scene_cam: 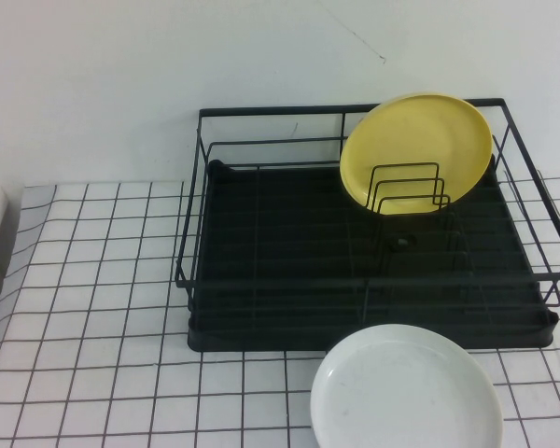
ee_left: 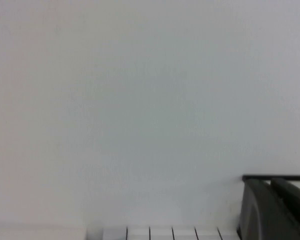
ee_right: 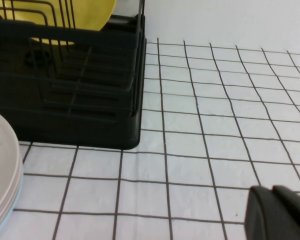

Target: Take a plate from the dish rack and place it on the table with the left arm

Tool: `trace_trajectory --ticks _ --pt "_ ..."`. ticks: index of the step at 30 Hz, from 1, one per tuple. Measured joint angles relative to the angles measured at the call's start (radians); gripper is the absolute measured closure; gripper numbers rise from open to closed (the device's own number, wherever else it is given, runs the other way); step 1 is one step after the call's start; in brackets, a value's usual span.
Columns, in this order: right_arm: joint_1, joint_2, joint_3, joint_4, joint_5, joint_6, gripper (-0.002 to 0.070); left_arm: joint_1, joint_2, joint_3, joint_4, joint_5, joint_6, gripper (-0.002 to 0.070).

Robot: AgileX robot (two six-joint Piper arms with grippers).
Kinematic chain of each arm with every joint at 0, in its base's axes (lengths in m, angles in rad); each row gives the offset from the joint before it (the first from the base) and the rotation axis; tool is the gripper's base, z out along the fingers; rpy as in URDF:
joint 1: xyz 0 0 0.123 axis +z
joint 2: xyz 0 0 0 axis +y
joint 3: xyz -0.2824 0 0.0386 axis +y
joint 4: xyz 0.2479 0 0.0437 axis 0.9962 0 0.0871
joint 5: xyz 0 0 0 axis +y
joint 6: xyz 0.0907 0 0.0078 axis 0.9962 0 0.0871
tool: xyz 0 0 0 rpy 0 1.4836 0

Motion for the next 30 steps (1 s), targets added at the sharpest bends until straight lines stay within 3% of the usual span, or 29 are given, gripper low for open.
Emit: trace_trajectory --ticks 8,16,20,24,30 --pt "0.0 0.0 0.0 0.0 0.0 0.0 0.0679 0.0 0.42 -0.422 -0.051 0.449 0.004 0.0678" --pt "0.0 0.0 0.0 0.0 0.0 0.0 0.0679 0.0 0.882 -0.735 -0.419 0.648 0.487 0.0678" --pt "0.0 0.0 0.0 0.0 0.0 0.0 0.0679 -0.008 1.089 -0.863 -0.598 0.676 0.656 0.0678" --pt "0.0 0.0 0.0 0.0 0.0 0.0 0.0679 -0.081 1.265 -1.022 -0.631 0.728 0.759 0.0678" --pt "0.0 0.0 0.0 0.0 0.0 0.0 0.0679 -0.27 1.512 -1.221 -0.509 0.754 0.789 0.0678"
